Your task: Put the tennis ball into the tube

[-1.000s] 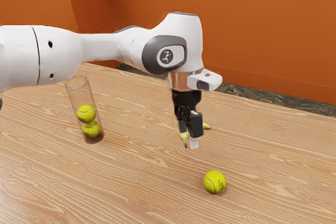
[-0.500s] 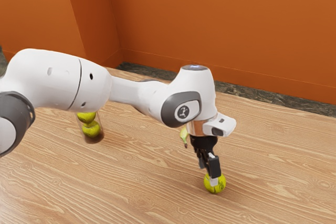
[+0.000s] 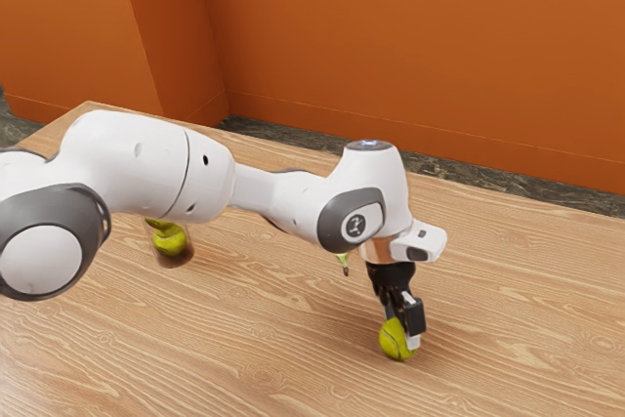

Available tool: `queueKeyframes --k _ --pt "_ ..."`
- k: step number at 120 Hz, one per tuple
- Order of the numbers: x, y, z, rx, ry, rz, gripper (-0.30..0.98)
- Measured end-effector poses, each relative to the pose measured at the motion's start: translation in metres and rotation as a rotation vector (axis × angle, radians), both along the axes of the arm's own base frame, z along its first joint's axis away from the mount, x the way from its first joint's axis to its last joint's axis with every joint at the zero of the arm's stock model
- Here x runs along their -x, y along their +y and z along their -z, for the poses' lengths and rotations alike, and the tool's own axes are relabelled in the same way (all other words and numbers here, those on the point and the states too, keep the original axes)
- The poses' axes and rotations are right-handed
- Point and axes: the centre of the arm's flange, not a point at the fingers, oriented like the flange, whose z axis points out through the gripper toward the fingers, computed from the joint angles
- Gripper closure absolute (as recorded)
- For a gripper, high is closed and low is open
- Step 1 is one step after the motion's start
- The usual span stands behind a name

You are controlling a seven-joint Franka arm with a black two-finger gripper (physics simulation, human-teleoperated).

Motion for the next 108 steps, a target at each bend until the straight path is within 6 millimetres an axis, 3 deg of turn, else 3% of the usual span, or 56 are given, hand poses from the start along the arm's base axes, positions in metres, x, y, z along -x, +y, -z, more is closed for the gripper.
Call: queueKeyframes --k 23,37,53,74,95,108 --pt "0.001 0.003 0.005 -0.006 0.004 -0.009 0.24" --pt "0.000 0.008 -0.011 -0.015 -0.005 -0.013 0.31" --pt "-0.010 0.039 -0.072 -0.052 -0.050 -0.038 0.41" --pt "-0.020 0.107 -0.159 -0.087 -0.121 -0.126 0.53" --pt "-0.016 0.168 -0.224 -0.156 -0.180 -0.196 0.59" --pt "-0.017 0.215 -0.246 -0.202 -0.191 -0.257 0.61"
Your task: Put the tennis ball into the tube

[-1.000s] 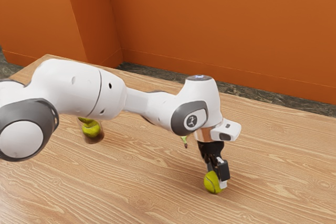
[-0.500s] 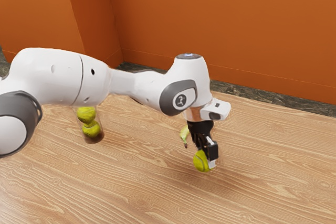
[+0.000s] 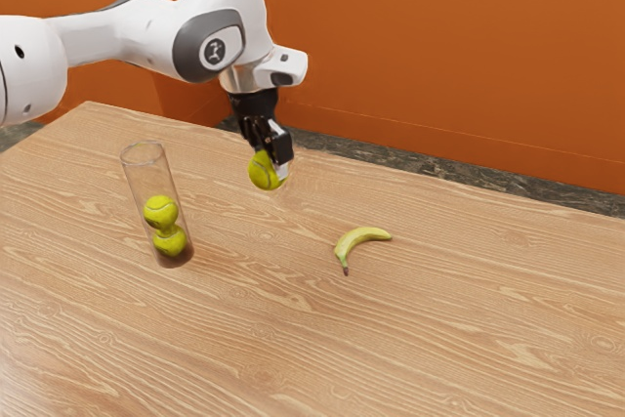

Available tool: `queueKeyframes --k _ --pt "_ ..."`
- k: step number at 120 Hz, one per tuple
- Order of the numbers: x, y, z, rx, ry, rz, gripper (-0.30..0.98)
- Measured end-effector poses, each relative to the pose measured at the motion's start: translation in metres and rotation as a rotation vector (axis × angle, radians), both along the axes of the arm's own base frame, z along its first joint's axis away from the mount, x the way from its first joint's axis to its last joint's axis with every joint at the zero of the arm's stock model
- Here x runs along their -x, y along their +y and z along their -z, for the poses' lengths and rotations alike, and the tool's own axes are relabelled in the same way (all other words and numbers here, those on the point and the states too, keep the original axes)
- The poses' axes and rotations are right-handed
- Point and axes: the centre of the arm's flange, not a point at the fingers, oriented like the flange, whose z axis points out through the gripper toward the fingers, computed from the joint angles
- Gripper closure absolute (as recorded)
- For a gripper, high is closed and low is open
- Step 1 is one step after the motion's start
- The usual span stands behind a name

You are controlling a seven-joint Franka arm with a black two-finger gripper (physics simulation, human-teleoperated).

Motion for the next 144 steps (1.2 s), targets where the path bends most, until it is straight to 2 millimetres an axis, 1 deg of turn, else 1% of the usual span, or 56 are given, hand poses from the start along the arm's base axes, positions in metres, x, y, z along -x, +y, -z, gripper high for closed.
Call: queueKeyframes --k 6,12,23,34,42,54,59,67,75,90,103,125,144 --pt "-0.003 0.022 -0.003 -0.014 0.004 -0.032 0.61" --pt "-0.010 0.045 -0.011 -0.020 -0.005 -0.067 0.60" --pt "-0.025 0.090 -0.037 -0.031 -0.039 -0.140 0.57" --pt "-0.031 0.125 -0.064 -0.040 -0.066 -0.197 0.55" --pt "-0.026 0.147 -0.078 -0.049 -0.066 -0.231 0.54" --pt "-0.012 0.172 -0.094 -0.057 -0.054 -0.270 0.53" --pt "-0.005 0.184 -0.098 -0.059 -0.043 -0.290 0.53" --pt "0.006 0.203 -0.097 -0.062 -0.016 -0.319 0.53" --pt "0.012 0.212 -0.091 -0.064 0.014 -0.332 0.53" --pt "0.019 0.221 -0.081 -0.066 0.054 -0.343 0.52" --pt "0.027 0.231 -0.078 -0.064 0.074 -0.356 0.51" --pt "0.029 0.244 -0.073 -0.062 0.094 -0.358 0.35" --pt "0.029 0.243 -0.073 -0.056 0.099 -0.341 0.25"
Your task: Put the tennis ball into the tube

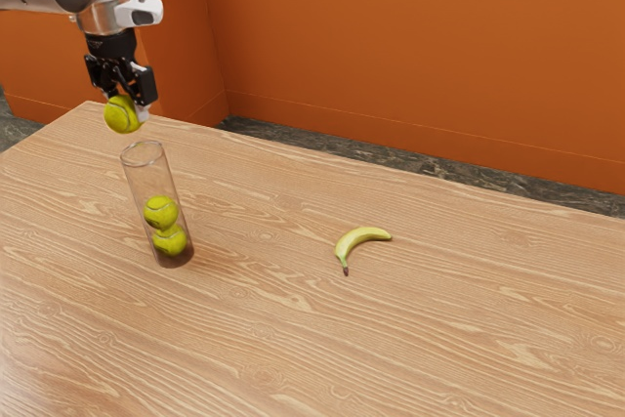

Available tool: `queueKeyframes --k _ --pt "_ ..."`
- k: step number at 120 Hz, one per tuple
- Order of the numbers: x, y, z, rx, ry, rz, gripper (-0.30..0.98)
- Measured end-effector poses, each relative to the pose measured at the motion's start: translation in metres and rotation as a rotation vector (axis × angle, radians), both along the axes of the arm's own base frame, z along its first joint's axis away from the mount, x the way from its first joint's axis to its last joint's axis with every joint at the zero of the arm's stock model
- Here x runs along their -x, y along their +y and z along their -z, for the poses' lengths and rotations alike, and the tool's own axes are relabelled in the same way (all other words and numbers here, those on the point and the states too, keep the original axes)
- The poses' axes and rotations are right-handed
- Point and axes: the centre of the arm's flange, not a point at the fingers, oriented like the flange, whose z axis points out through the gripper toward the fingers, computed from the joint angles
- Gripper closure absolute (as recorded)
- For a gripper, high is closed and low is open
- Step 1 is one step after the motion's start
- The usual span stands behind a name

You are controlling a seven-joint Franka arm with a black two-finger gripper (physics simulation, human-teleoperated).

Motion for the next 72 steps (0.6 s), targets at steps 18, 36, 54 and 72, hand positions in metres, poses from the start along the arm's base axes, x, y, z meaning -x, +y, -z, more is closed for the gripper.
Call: queueKeyframes --k 18,36,54,72 --pt "0.001 0.000 0.000 0.004 0.003 0.012 0.13" --pt "0.015 -0.026 -0.031 0.014 -0.031 0.069 0.06" --pt "0.017 -0.135 -0.053 0.027 -0.039 0.278 0.03" --pt "0.020 -0.162 -0.055 0.030 -0.028 0.338 0.02"
